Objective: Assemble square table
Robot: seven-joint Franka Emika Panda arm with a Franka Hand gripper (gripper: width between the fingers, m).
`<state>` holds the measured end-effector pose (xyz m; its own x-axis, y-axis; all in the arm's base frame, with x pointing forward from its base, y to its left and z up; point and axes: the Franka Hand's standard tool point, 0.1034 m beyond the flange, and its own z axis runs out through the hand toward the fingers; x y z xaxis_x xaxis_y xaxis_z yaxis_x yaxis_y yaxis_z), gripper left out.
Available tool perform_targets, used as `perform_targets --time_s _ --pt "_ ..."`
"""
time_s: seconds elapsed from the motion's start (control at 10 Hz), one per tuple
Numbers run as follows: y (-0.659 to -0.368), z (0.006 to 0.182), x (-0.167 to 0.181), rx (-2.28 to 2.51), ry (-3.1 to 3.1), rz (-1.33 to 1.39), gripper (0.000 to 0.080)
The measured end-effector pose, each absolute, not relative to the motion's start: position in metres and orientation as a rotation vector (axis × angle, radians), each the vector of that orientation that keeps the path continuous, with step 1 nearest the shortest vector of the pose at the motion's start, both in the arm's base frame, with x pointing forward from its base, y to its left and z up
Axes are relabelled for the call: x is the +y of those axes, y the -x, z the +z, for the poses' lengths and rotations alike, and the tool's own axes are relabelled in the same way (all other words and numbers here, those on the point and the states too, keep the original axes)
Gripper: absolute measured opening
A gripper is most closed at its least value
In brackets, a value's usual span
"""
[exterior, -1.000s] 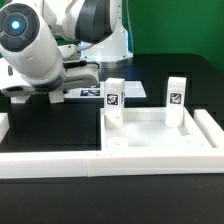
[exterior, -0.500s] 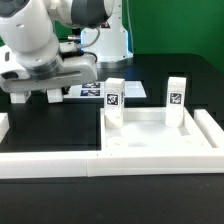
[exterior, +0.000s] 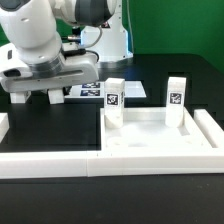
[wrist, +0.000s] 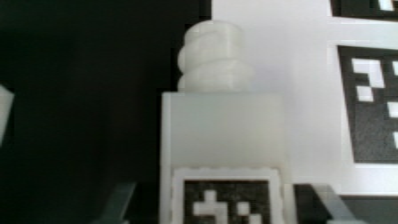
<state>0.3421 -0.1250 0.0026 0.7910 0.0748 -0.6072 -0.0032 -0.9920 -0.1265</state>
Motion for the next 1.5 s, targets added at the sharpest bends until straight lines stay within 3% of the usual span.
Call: perform_targets --time_s 0.6,1.4,1.5 --pt "-0.3484 0.0023 -0.1298 -0.011 2.996 0.565 0.0276" --pt "-0.349 0.0023 -0.1294 -0.021 2.999 0.558 0.0297" --pt "-0.349 0.0023 -0.1294 -0.021 2.999 0.558 0.0479"
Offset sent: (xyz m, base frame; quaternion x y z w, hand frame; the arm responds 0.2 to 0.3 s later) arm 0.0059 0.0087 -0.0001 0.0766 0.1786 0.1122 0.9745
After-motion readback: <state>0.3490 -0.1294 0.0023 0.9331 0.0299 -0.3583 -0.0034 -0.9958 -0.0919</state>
